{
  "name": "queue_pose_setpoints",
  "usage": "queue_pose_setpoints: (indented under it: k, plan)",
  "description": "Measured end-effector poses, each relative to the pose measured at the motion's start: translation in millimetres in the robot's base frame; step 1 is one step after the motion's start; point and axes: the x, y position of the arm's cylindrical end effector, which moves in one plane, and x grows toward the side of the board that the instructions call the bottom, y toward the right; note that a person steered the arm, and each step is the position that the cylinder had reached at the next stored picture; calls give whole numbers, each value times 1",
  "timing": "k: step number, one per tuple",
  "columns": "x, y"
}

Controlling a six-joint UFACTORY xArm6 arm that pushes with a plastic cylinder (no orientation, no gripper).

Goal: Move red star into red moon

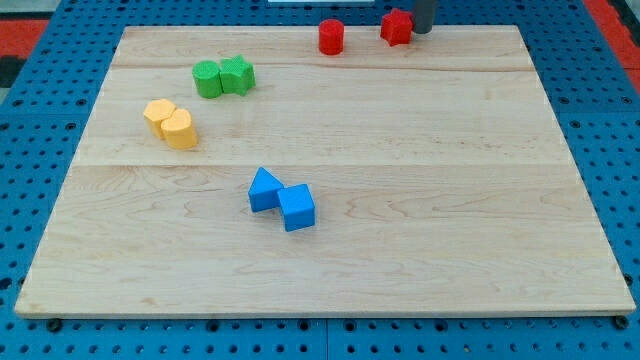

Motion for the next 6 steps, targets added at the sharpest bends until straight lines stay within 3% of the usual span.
queue_pose_setpoints:
  k: [2, 3, 4, 6]
  plan:
    - [1, -11]
    - [17, -73]
    - [32, -78]
    - [24, -15]
